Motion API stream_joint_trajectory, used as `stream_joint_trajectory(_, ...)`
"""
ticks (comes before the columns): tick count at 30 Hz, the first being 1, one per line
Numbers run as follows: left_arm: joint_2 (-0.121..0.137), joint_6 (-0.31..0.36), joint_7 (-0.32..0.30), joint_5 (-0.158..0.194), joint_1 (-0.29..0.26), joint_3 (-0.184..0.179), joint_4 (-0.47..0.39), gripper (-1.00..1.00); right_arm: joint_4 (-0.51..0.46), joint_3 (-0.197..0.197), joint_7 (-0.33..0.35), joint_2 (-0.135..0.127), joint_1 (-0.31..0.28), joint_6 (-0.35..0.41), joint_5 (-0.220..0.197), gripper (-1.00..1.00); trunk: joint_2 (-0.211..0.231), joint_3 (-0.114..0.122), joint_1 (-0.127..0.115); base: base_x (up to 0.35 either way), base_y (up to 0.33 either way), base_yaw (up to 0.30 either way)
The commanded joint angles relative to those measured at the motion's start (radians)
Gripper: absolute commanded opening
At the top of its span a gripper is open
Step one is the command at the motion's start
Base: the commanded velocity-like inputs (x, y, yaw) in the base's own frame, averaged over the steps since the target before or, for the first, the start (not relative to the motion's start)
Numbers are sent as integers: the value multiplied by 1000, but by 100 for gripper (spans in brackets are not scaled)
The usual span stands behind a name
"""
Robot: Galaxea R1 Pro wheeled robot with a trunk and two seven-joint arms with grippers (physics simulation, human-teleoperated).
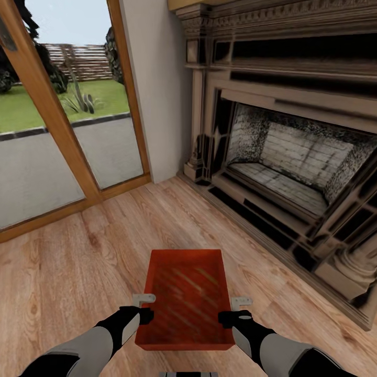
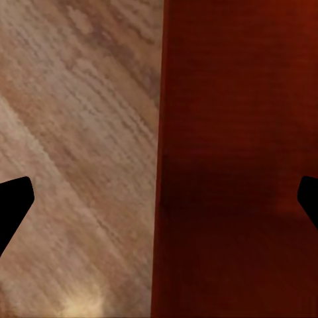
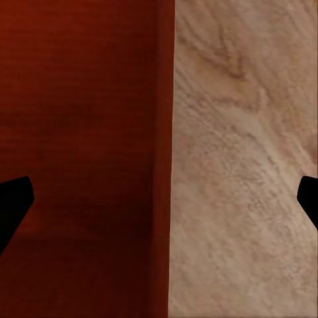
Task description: Move the two storage containers from the living room to the garage. In the garage, place one container on the floor and stack the other container on top of it (either order is fine).
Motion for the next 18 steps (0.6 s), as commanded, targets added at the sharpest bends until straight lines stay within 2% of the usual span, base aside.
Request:
stream_joint_trajectory(1,0,6,4,7,0,-2,-2,100,-1,9,-4,0,0,0,-9,100,-1,-1,0,0,0,0)
stream_joint_trajectory(6,1,6,4,6,0,-3,-2,100,0,9,-4,0,-1,0,-9,100,-1,-1,0,0,0,0)
stream_joint_trajectory(13,1,6,3,6,0,-3,-3,100,0,9,-4,0,0,0,-9,100,-50,-23,27,0,0,0)
stream_joint_trajectory(18,1,6,0,6,0,-3,-2,100,-1,9,-4,-1,0,0,-9,100,-50,-23,27,0,0,0)
